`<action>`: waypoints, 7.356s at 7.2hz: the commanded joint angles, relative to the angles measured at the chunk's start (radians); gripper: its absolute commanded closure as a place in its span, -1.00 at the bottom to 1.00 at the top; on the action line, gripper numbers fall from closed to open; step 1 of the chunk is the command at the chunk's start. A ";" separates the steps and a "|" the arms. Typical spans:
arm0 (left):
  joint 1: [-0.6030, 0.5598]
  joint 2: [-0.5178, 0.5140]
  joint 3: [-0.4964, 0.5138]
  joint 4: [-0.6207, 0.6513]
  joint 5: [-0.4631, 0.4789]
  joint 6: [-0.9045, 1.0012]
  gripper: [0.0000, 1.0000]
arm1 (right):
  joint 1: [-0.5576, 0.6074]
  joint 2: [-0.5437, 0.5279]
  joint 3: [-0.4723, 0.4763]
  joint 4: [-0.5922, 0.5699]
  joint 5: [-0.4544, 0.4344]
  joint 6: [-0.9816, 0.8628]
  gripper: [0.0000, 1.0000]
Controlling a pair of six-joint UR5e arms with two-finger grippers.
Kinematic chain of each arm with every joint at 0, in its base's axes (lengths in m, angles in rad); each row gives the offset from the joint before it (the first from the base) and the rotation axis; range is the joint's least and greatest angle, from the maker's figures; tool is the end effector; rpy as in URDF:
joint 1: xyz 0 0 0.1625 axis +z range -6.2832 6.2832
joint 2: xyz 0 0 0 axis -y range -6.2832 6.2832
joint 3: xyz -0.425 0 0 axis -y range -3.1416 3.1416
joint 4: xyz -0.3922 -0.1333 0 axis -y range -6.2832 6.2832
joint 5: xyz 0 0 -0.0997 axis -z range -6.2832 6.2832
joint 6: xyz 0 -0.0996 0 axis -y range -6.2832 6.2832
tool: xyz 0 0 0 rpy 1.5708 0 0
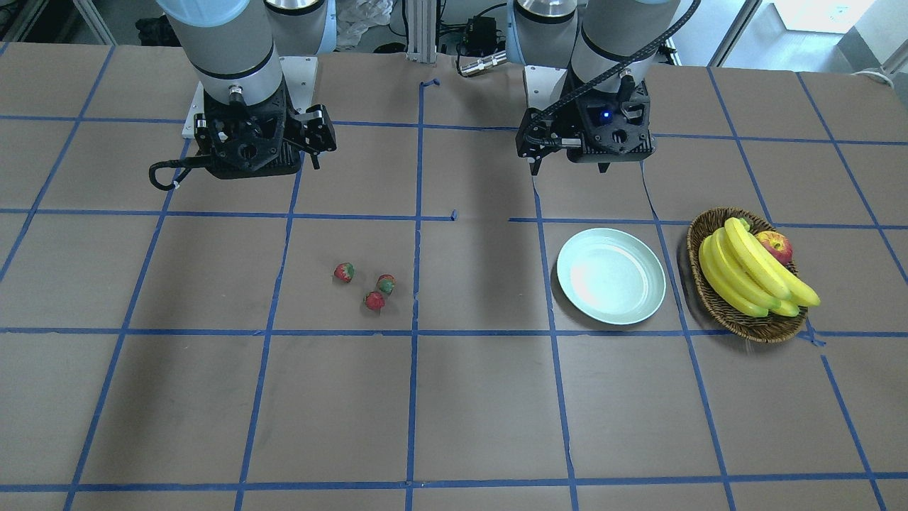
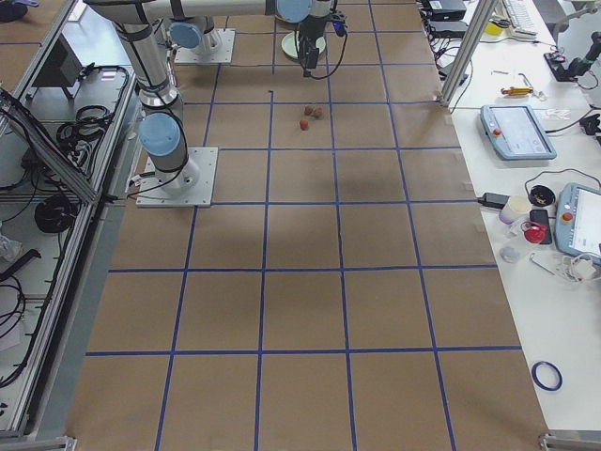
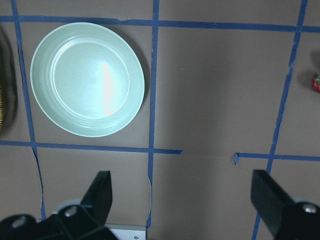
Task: Collect all strawberries into plate
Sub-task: 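Lower the right gripper over the cluster of three strawberries, then grasp one strawberry with the right gripper and carry it toward the plate, then release the strawberry on the table short of the plate, right gripper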
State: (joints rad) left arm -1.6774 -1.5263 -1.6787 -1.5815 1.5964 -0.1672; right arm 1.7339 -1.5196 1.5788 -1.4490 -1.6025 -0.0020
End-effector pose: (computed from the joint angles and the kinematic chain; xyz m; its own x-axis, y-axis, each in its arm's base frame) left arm -0.1794 -0.4480 0.4556 -0.9976 -0.0583 -0.0375 -0.0608 0.9958 0.0688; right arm 0.2085 -0.4657 0.4479 -0.9850 -0.1699 0.0308 -0.1617 0.9703 0.1801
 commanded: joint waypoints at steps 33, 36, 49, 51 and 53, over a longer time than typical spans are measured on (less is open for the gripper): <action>-0.010 0.018 -0.022 -0.006 0.093 0.005 -1.00 | 0.136 0.255 0.225 -0.771 0.128 0.128 1.00; -0.005 0.029 -0.016 -0.006 0.093 0.008 -1.00 | 0.225 0.324 0.191 -0.781 0.133 0.171 1.00; -0.004 0.029 -0.021 -0.012 0.096 0.006 -1.00 | 0.254 0.308 0.127 -0.621 0.120 0.189 -1.00; -0.007 0.029 -0.027 -0.012 0.099 0.006 -1.00 | 0.181 0.303 0.112 -0.587 -0.011 0.140 -1.00; -0.010 0.022 -0.029 -0.012 0.102 0.005 -1.00 | 0.092 0.299 0.127 -0.547 -0.031 0.181 -1.00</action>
State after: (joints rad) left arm -1.6861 -1.5004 -1.7062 -1.5938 1.6956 -0.1621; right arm 1.8759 -1.2173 1.6981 -2.0243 -1.6181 0.1545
